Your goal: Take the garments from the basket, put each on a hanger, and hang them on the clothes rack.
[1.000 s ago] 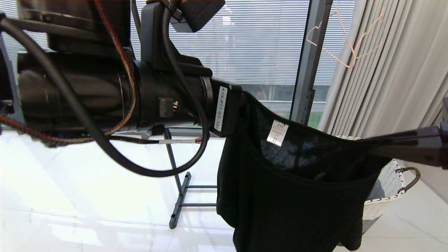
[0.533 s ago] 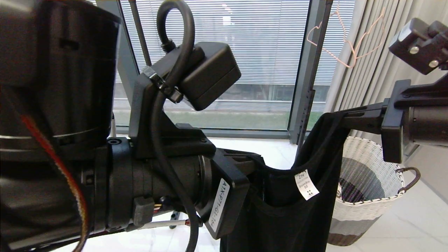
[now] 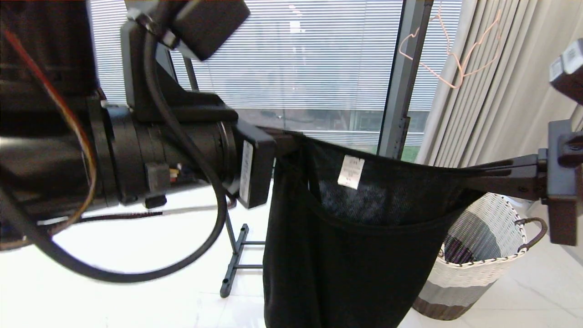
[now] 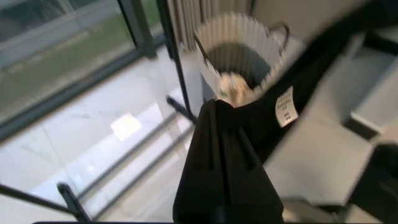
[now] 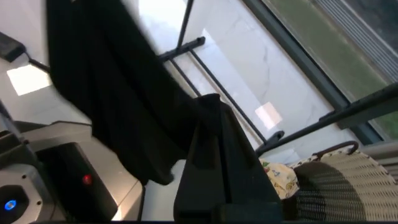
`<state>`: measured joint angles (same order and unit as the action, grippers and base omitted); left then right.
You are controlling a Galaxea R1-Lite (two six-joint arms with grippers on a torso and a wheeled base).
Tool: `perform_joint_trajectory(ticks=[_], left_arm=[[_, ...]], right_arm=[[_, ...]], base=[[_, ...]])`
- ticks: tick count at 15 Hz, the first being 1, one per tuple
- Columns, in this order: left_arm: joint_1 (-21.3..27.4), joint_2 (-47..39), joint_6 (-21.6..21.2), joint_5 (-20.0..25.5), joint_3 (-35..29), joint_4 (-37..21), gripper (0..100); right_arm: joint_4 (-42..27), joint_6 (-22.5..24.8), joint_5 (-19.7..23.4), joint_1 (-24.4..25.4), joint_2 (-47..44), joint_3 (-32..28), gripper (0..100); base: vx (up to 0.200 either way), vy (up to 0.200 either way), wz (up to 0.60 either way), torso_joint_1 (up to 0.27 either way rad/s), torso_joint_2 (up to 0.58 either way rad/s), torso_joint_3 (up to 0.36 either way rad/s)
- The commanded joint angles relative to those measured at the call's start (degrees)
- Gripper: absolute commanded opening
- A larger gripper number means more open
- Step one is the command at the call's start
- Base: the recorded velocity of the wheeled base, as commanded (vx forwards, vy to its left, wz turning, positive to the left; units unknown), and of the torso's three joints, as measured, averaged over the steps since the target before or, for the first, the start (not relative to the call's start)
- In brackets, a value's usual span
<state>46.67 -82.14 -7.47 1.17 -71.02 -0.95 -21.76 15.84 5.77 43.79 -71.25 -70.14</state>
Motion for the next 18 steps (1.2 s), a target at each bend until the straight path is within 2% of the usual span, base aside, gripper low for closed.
perform_joint_trajectory(ticks=[1, 5, 9, 10, 13, 16, 18], left_arm=[[-2.28, -0.65, -0.26, 0.5, -1.22, 0.25, 0], [-2.28, -0.83, -0.35, 0.32, -1.49, 0.25, 0], [-2.37, -1.18, -0.26, 0.06, -1.93, 0.42, 0], [-2.46, -1.53, -0.26, 0.06, -2.28, 0.42, 0], [-2.46, -3.47, -0.17, -0.03, -3.42, 0.51, 0], [-2.46, -6.28, -0.17, -2.75, -4.48, 0.78, 0], [-2.46, -6.72, -0.26, -3.02, -4.56, 1.3, 0]], right_arm=[[-0.56, 0.07, -0.05, 1.74, 3.58, -0.08, 0], [-0.3, 0.07, -0.4, 1.65, 2.61, -0.08, 0], [-0.3, 0.07, -2.95, 1.65, 2.0, -0.08, 0], [-0.48, 0.07, -3.92, 1.65, 2.08, 0.01, 100], [-0.65, -0.1, -5.06, 1.56, 3.05, 0.45, 100], [-1.36, -0.1, -5.15, -0.99, 3.84, 0.36, 100], [-2.5, -0.1, -5.5, -2.83, 4.72, 0.8, 100]], base=[[0.0, 0.0, 0.0, 0.0, 0.0, 0.0], [0.0, 0.0, 0.0, 0.0, 0.0, 0.0], [0.0, 0.0, 0.0, 0.0, 0.0, 0.0], [0.0, 0.0, 0.0, 0.0, 0.0, 0.0], [0.0, 0.0, 0.0, 0.0, 0.0, 0.0], [0.0, 0.0, 0.0, 0.0, 0.0, 0.0], [0.0, 0.0, 0.0, 0.0, 0.0, 0.0]])
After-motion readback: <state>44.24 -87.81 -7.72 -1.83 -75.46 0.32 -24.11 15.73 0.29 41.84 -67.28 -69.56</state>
